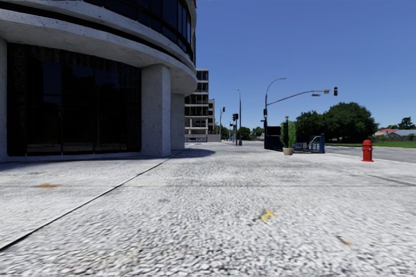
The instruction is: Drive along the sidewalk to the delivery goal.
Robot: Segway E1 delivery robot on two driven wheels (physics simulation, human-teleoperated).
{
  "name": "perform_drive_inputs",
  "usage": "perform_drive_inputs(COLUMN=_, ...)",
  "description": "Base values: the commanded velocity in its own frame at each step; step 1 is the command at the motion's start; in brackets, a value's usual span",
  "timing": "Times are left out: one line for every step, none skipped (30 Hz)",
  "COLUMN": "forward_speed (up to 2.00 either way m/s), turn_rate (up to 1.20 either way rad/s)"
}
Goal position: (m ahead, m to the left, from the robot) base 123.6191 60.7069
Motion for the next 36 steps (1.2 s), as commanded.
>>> perform_drive_inputs(forward_speed=2.00, turn_rate=0.00)
perform_drive_inputs(forward_speed=2.00, turn_rate=0.00)
perform_drive_inputs(forward_speed=2.00, turn_rate=0.00)
perform_drive_inputs(forward_speed=2.00, turn_rate=0.00)
perform_drive_inputs(forward_speed=2.00, turn_rate=0.00)
perform_drive_inputs(forward_speed=2.00, turn_rate=0.00)
perform_drive_inputs(forward_speed=2.00, turn_rate=0.00)
perform_drive_inputs(forward_speed=2.00, turn_rate=0.00)
perform_drive_inputs(forward_speed=2.00, turn_rate=0.00)
perform_drive_inputs(forward_speed=2.00, turn_rate=0.00)
perform_drive_inputs(forward_speed=2.00, turn_rate=0.00)
perform_drive_inputs(forward_speed=2.00, turn_rate=0.00)
perform_drive_inputs(forward_speed=2.00, turn_rate=0.00)
perform_drive_inputs(forward_speed=2.00, turn_rate=0.00)
perform_drive_inputs(forward_speed=2.00, turn_rate=0.00)
perform_drive_inputs(forward_speed=2.00, turn_rate=0.00)
perform_drive_inputs(forward_speed=2.00, turn_rate=0.00)
perform_drive_inputs(forward_speed=2.00, turn_rate=0.00)
perform_drive_inputs(forward_speed=2.00, turn_rate=0.00)
perform_drive_inputs(forward_speed=2.00, turn_rate=0.00)
perform_drive_inputs(forward_speed=2.00, turn_rate=0.00)
perform_drive_inputs(forward_speed=2.00, turn_rate=0.00)
perform_drive_inputs(forward_speed=2.00, turn_rate=0.00)
perform_drive_inputs(forward_speed=2.00, turn_rate=0.00)
perform_drive_inputs(forward_speed=2.00, turn_rate=0.00)
perform_drive_inputs(forward_speed=2.00, turn_rate=0.00)
perform_drive_inputs(forward_speed=2.00, turn_rate=0.00)
perform_drive_inputs(forward_speed=2.00, turn_rate=0.00)
perform_drive_inputs(forward_speed=2.00, turn_rate=0.00)
perform_drive_inputs(forward_speed=2.00, turn_rate=0.00)
perform_drive_inputs(forward_speed=2.00, turn_rate=0.00)
perform_drive_inputs(forward_speed=2.00, turn_rate=0.00)
perform_drive_inputs(forward_speed=2.00, turn_rate=0.00)
perform_drive_inputs(forward_speed=2.00, turn_rate=0.00)
perform_drive_inputs(forward_speed=2.00, turn_rate=0.00)
perform_drive_inputs(forward_speed=2.00, turn_rate=0.00)
